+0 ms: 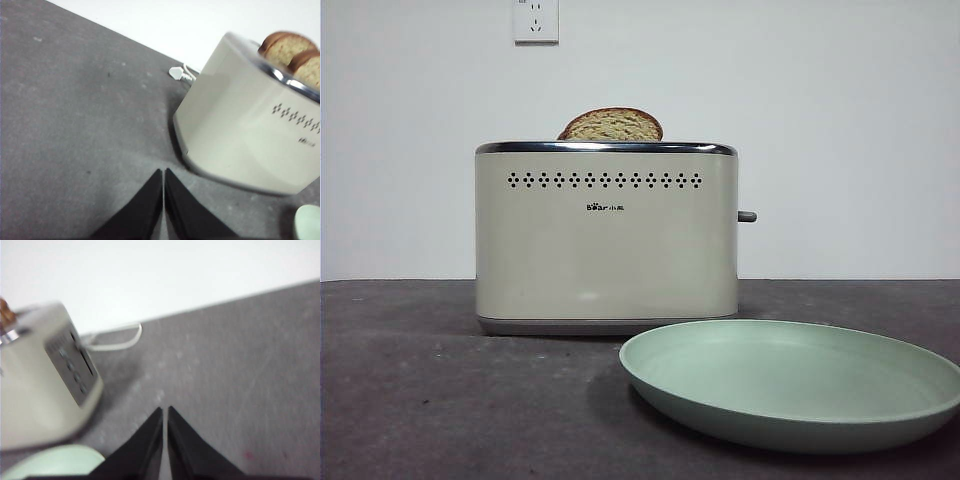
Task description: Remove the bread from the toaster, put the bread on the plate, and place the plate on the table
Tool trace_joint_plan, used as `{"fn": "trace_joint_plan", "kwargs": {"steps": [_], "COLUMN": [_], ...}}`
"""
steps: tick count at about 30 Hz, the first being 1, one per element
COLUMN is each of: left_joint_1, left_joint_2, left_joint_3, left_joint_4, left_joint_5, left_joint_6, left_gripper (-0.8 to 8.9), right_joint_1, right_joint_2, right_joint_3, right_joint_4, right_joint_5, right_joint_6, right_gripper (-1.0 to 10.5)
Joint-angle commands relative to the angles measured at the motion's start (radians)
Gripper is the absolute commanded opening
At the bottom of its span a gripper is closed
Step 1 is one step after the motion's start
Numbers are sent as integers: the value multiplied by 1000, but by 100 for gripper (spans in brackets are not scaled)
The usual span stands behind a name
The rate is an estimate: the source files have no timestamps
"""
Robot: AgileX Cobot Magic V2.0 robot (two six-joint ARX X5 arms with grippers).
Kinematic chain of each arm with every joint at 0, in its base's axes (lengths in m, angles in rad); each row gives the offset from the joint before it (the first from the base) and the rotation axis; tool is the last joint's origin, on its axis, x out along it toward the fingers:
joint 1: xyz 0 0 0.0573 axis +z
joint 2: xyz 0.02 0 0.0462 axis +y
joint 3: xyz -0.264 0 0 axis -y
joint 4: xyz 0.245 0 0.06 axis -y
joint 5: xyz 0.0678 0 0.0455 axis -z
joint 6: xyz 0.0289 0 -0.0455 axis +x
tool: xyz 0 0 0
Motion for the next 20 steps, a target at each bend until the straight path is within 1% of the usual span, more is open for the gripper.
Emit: {"fn": "trace_joint_plan", "kwargs": {"steps": [1,4,7,10,13,17,20], "left_joint_1": [1,1,1,0,0,-2,-3], "left_joint_2": [28,81,150,232,321,438,509], "left_joint_3": [65,132,207,288,375,490,565], "left_joint_4": [-11,-41,-68,-102,-149,-223,-278], "left_joint_5": [6,12,39,91,155,257,323], "left_joint_6": [-14,-4,34,82,152,240,281], "left_gripper": [4,4,4,4,4,4,4], "right_joint_1": [0,1,1,1,2,6,27], "right_joint_2": [26,80,154,246,351,490,578], "right_joint_3": [49,107,181,270,372,519,620], "right_joint_4": [8,-14,-45,-85,-156,-296,-422], "right_joint_5": [1,0,-15,-64,-126,-203,-232], "right_joint_6": [19,18,8,-41,-94,-192,-269], "right_gripper": [3,3,3,3,3,3,3]}}
